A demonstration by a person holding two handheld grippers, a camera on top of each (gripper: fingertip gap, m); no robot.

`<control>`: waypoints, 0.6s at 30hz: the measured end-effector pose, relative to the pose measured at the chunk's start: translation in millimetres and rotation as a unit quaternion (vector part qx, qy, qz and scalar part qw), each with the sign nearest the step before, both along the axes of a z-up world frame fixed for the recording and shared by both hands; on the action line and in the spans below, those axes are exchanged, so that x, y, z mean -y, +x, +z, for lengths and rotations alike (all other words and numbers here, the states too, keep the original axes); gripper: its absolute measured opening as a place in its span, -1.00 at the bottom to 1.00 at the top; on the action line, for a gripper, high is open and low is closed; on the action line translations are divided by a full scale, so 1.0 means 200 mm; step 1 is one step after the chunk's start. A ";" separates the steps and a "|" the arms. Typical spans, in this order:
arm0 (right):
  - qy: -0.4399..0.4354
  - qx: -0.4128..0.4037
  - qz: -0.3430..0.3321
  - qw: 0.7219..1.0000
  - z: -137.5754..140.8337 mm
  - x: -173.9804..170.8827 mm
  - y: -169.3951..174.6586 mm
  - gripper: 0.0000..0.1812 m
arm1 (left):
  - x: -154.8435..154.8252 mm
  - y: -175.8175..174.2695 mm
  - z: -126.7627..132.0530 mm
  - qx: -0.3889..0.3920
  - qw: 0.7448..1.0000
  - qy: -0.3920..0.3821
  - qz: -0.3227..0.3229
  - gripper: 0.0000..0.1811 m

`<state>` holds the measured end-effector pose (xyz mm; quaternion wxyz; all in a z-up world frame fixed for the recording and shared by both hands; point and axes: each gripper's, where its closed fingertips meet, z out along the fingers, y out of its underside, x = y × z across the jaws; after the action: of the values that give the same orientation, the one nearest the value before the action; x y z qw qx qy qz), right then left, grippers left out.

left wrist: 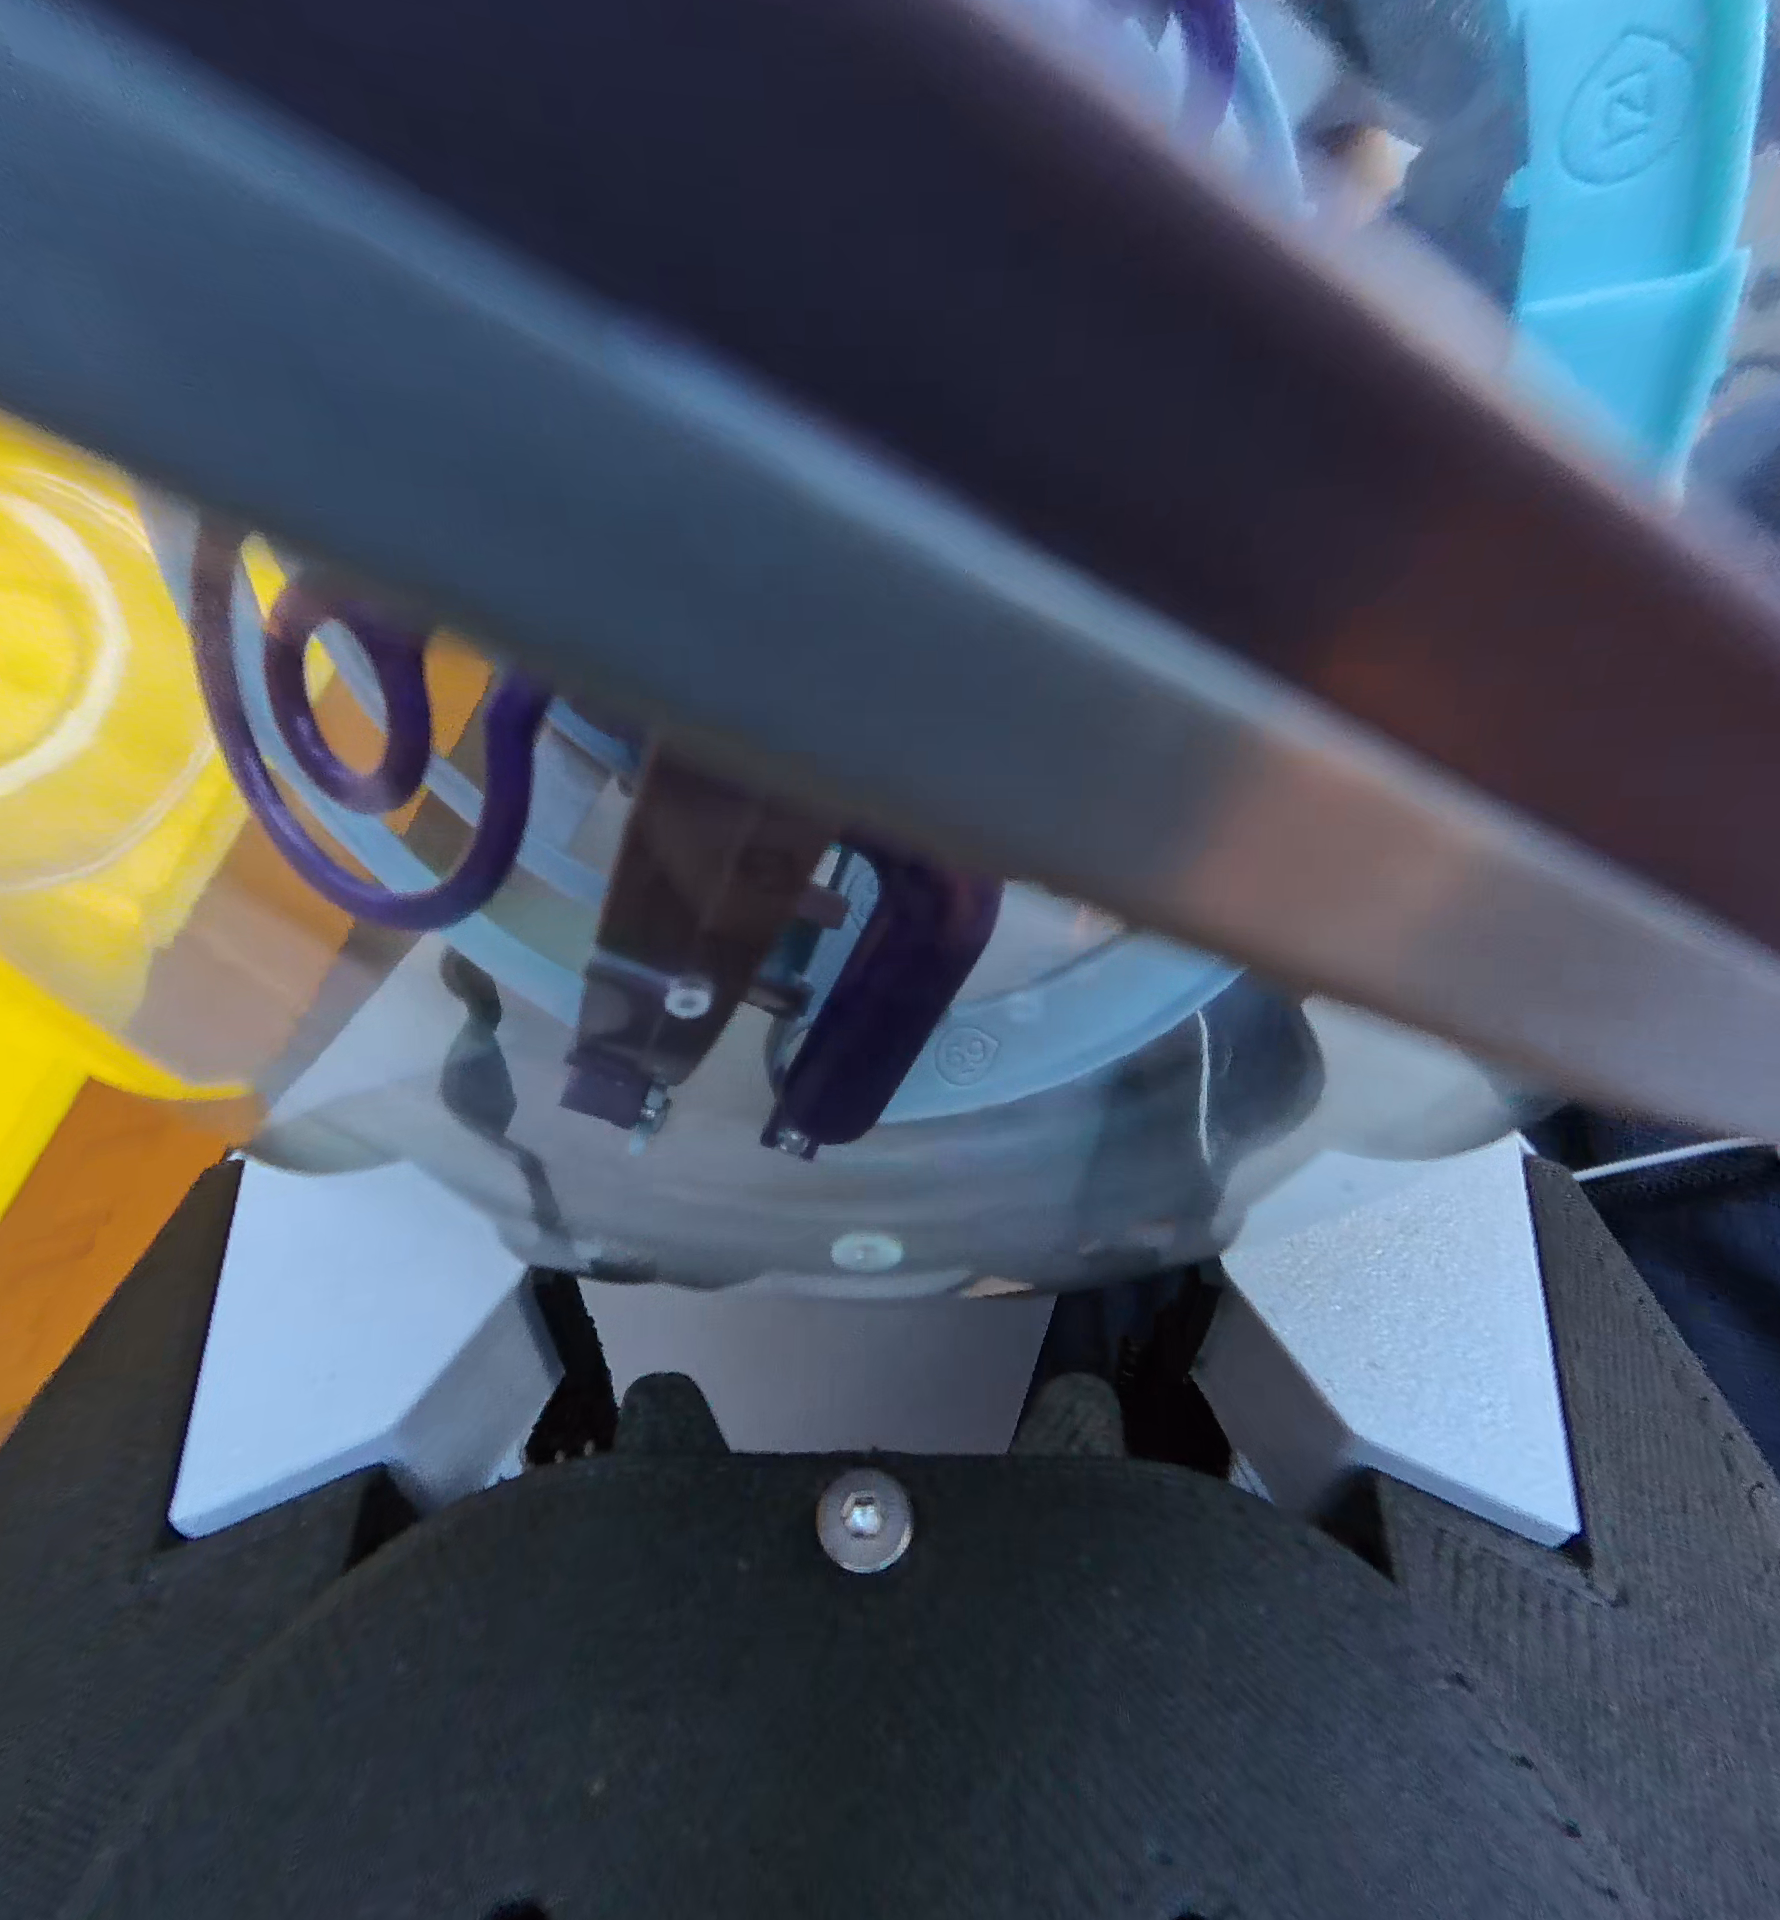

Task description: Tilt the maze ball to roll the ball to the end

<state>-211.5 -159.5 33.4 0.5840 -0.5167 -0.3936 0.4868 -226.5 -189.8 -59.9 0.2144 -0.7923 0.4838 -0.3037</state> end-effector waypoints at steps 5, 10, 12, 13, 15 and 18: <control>0.007 0.011 0.006 1.000 0.03 -0.02 -0.01 0.75 | -0.03 0.00 0.03 0.000 1.000 0.011 0.008 0.62; 0.026 0.034 0.013 0.999 0.08 -0.05 -0.03 0.76 | -0.08 -0.01 0.08 0.005 0.999 0.033 0.014 0.62; 0.037 0.042 0.015 0.998 0.12 -0.07 -0.03 0.76 | -0.11 -0.01 0.12 0.008 0.999 0.045 0.017 0.62; 0.043 0.042 0.016 0.998 0.15 -0.08 -0.03 0.75 | -0.12 -0.01 0.14 0.010 0.998 0.051 0.018 0.62; 0.053 0.045 0.017 0.997 0.21 -0.11 -0.04 0.76 | -0.16 -0.01 0.21 0.014 0.998 0.064 0.020 0.62; 0.078 0.056 0.013 0.995 0.32 -0.15 -0.04 0.76 | -0.22 -0.02 0.32 0.012 0.996 0.092 0.018 0.62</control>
<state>-220.5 -130.3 98.0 0.5932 -0.4910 -0.4691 0.4324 -230.5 -145.3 4.4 0.2974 -0.7741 0.4927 -0.2638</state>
